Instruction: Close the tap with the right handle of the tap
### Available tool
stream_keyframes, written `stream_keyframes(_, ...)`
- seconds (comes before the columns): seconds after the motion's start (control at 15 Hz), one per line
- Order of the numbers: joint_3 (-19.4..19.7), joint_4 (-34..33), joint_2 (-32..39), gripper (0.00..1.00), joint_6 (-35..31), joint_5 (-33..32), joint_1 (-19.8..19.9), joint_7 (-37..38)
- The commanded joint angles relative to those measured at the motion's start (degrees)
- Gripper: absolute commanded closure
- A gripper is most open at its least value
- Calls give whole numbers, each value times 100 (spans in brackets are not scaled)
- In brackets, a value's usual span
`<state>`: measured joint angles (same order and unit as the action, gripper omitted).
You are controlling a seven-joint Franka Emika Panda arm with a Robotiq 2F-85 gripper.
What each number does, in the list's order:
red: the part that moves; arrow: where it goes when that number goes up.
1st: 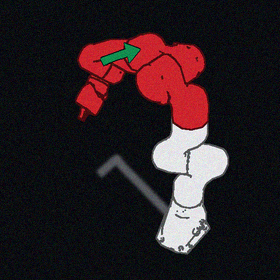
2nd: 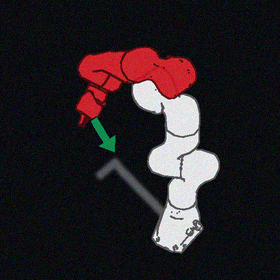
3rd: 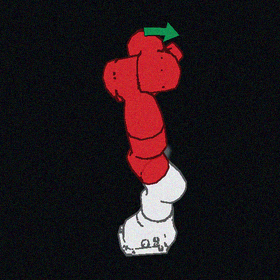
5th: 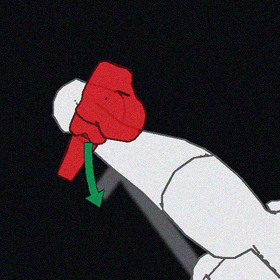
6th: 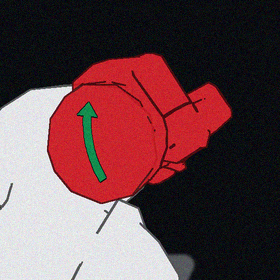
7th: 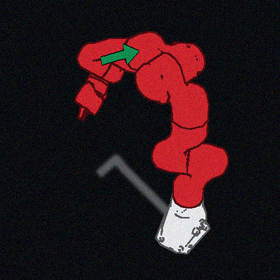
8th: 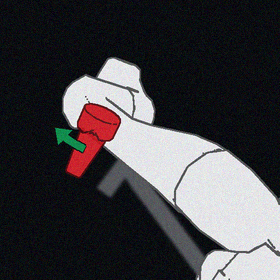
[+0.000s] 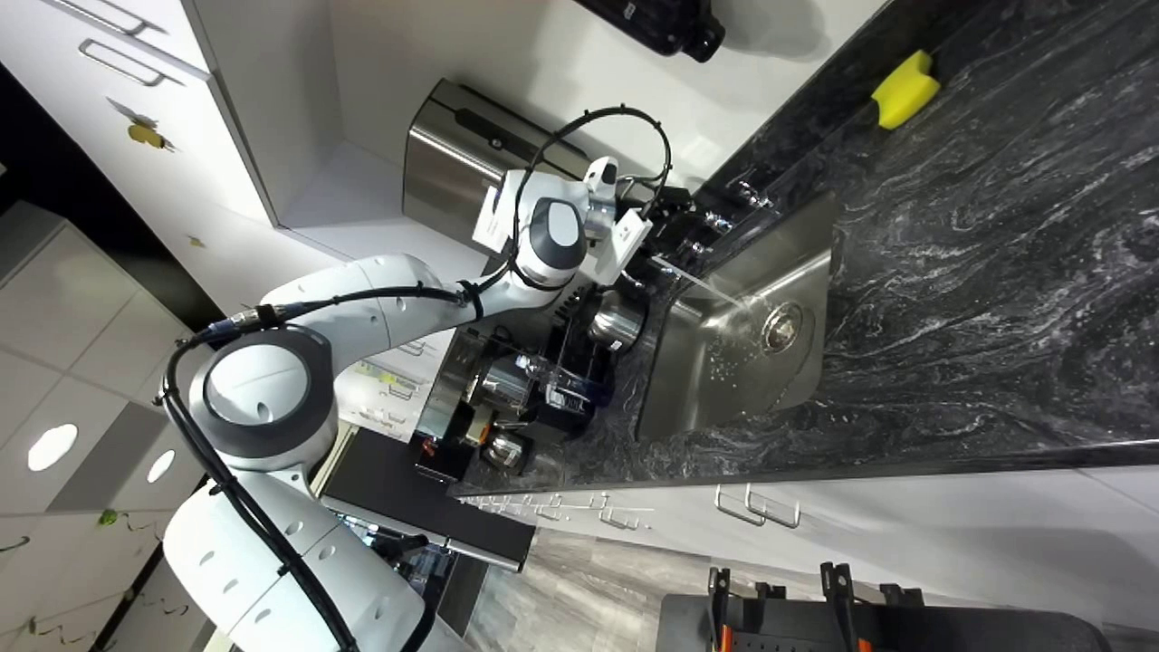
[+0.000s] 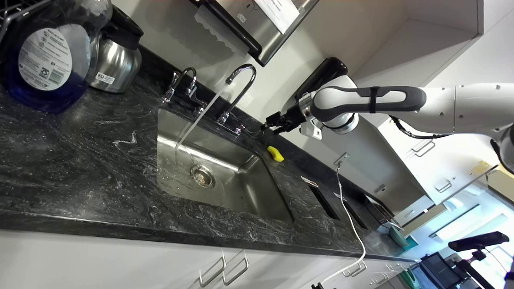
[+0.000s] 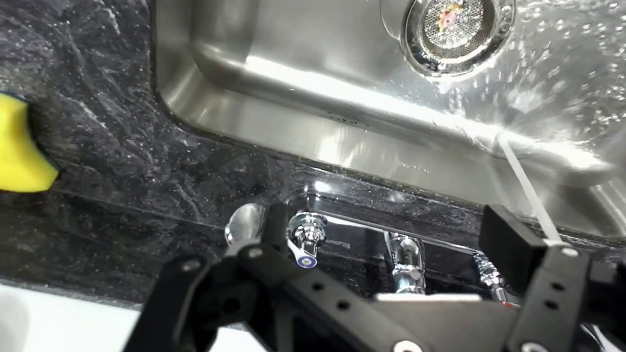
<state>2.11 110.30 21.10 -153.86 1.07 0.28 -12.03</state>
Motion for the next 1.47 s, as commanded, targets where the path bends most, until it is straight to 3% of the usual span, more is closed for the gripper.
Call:
stream_keyframes(0.0,-112,-29,16,0,12,-99,106,76)
stream_keyframes(0.2,22,-96,178,0,-223,-287,0,300)
stream_keyframes(0.27,35,-171,282,9,-242,-321,-5,363)
stream_keyframes(0.33,83,-218,363,26,-285,-414,-33,490)
stream_keyframes(0.93,348,-764,1047,95,-892,-608,-87,1124)
stream_keyframes(1.0,403,-860,1119,100,-894,-632,-117,1186)
stream_keyframes(1.4,761,-1292,1443,100,-854,-878,-364,1591)
